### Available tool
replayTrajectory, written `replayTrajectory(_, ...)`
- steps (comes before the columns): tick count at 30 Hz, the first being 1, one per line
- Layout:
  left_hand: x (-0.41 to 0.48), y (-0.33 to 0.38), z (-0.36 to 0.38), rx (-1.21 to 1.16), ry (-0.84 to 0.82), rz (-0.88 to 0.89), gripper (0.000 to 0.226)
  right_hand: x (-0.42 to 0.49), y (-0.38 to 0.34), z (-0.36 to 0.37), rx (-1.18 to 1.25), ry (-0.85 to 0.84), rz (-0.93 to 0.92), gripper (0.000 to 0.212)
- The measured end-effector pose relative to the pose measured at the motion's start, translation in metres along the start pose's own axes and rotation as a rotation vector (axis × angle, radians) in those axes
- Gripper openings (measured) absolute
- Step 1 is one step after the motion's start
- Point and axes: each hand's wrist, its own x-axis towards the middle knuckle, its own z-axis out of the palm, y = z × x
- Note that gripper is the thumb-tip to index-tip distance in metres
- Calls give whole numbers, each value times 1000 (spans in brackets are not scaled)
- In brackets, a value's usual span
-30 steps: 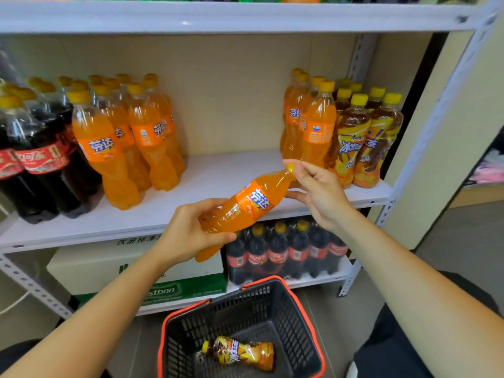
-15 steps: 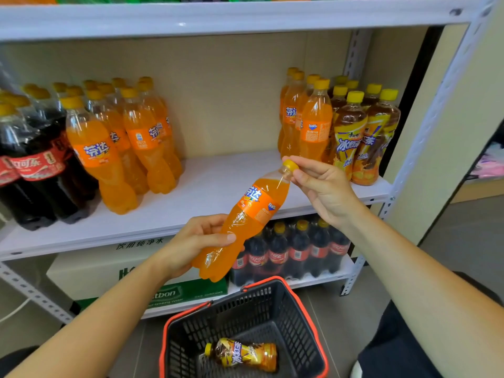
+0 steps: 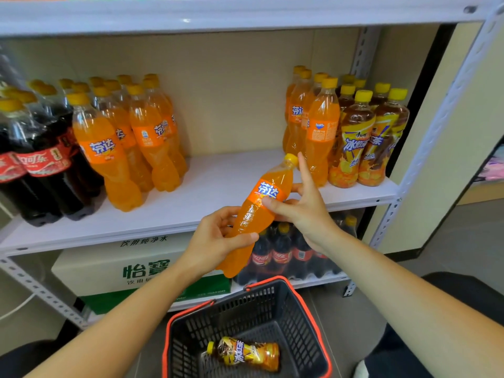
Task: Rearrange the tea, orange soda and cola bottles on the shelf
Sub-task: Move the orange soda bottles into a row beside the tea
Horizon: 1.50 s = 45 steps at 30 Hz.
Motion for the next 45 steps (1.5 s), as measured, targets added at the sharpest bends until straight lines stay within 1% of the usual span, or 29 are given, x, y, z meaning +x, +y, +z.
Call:
replayTrajectory(2,1,1,0,-32,5,1,58,2,-2,0,84,29,59,111)
replayTrajectory(3,1,3,0,-52,12,3,59,2,-3,0,139,21,93,103)
replayTrajectory(5,2,5,0,-73,24,14,58,2,-6,3,205,-42,126,78)
replayTrajectory(6,2,7,1,-65,27,24,58,1,-7,4,220,-75,135,69)
replayTrajectory(7,1,7,1,-49,25,36,59,0,-8,5,236,-89,146,64)
replayTrajectory(10,1,10,0,6,-10,76,59,2,-11,7,258,-32,162,62)
replayTrajectory(12,0,12,-1,63,-43,90,70,4,-15,6,240,29,162,57)
replayTrajectory(14,-3,12,0,181,-50,110,83,6,-17,5,209,82,156,49)
replayTrajectory(15,-4,11,1,224,-46,117,86,7,-17,4,198,98,154,47)
replayTrajectory(17,-4,10,1,180,-34,98,80,8,-19,2,180,96,154,46)
replayTrajectory(20,-4,10,-1,-46,-64,4,68,10,-22,1,172,26,138,44)
replayTrajectory(21,-3,10,-1,-102,-78,-23,63,11,-23,0,186,-3,137,44)
replayTrajectory(23,-2,10,-3,-157,-111,-56,60,11,-26,-2,224,-42,129,49)
replayTrajectory(25,-2,11,-2,-153,-147,-73,62,10,-27,-2,217,-25,104,52)
replayTrajectory(27,-3,13,4,-103,-151,-72,67,8,-26,0,186,24,94,50)
replayTrajectory(29,-3,13,11,-5,-78,-65,68,6,-25,3,168,52,91,49)
replayTrajectory(31,-2,12,15,62,6,-58,64,5,-24,6,151,43,84,53)
replayTrajectory(33,0,11,13,31,32,-65,63,5,-24,7,124,13,57,60)
replayTrajectory(35,2,10,9,-66,30,-81,67,6,-25,5,152,-28,51,61)
replayTrajectory(38,5,11,5,-217,0,-120,61,9,-25,0,278,-105,88,46)
replayTrajectory(40,5,11,5,-237,-37,-134,56,10,-24,-2,282,-112,86,46)
replayTrajectory(42,5,13,7,-187,-48,-130,55,11,-21,-2,263,-64,75,49)
replayTrajectory(45,6,11,12,-28,7,-68,65,11,-18,-2,244,25,88,45)
